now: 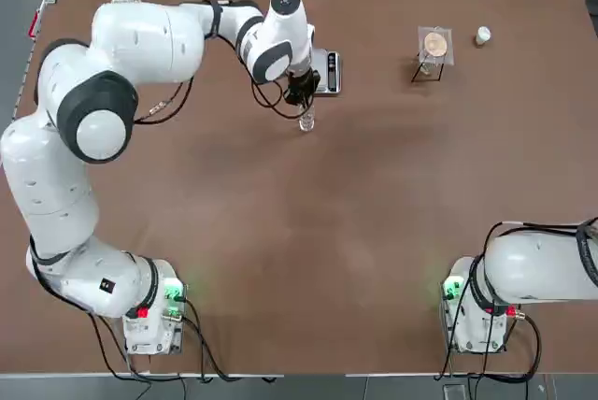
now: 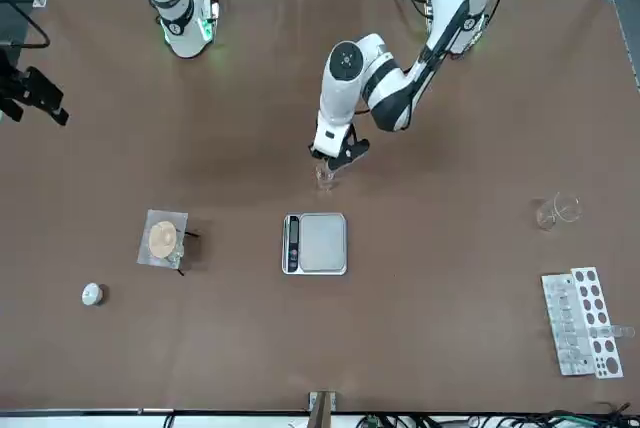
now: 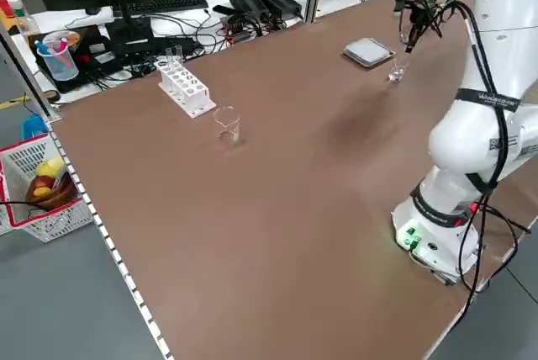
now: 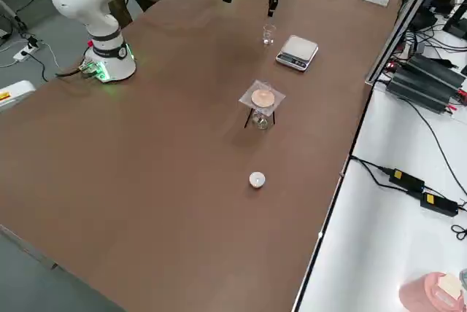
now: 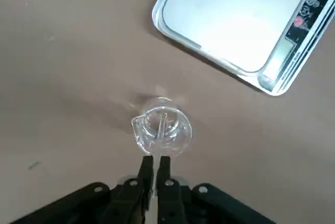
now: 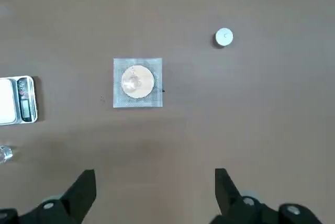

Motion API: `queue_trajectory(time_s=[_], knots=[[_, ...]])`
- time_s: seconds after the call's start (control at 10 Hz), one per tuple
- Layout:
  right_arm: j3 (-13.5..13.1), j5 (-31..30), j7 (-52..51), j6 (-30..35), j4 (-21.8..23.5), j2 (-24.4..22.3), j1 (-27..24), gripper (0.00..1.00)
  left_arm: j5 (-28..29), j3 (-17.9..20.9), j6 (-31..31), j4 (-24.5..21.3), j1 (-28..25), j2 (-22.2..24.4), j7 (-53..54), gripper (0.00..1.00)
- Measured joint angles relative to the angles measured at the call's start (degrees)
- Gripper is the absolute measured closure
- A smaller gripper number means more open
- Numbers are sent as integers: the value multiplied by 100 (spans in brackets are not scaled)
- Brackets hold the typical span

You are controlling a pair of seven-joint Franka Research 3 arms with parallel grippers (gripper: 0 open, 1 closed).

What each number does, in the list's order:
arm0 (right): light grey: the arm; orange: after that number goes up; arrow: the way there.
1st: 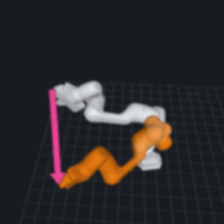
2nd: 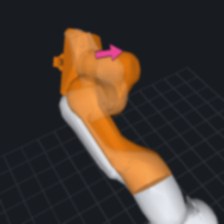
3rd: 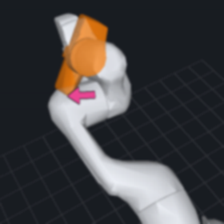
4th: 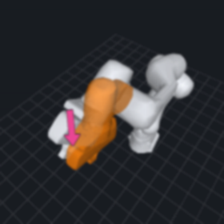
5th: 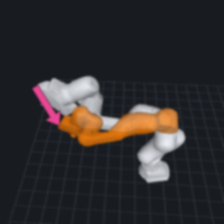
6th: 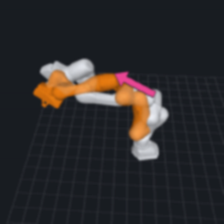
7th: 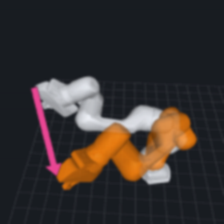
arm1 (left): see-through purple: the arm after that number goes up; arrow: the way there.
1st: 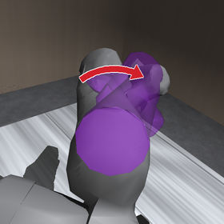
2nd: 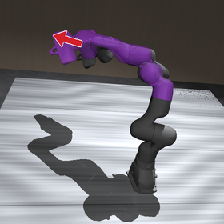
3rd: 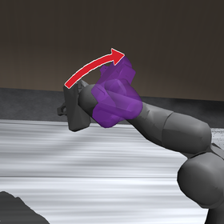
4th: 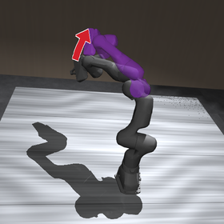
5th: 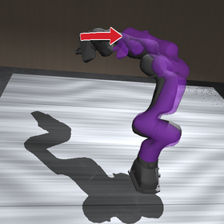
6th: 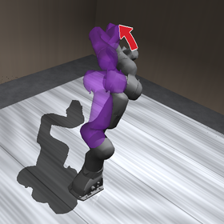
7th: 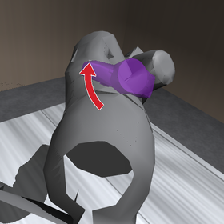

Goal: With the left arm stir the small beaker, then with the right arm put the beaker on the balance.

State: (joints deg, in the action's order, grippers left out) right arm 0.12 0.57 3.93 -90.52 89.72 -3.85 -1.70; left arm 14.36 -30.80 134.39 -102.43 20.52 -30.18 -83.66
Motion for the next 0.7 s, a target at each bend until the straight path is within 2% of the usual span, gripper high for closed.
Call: queue_trajectory(time_s=[0.4, 0.7], knots=[[35, -4, 0, 0, -1, 0, 73, 0, 0, 1, -19, 117, 4, -3, -144, 92], [35, -5, 1, -5, -1, 0, 84, 0, 0, 20, -261, 122, 4, -9, -152, 92]])
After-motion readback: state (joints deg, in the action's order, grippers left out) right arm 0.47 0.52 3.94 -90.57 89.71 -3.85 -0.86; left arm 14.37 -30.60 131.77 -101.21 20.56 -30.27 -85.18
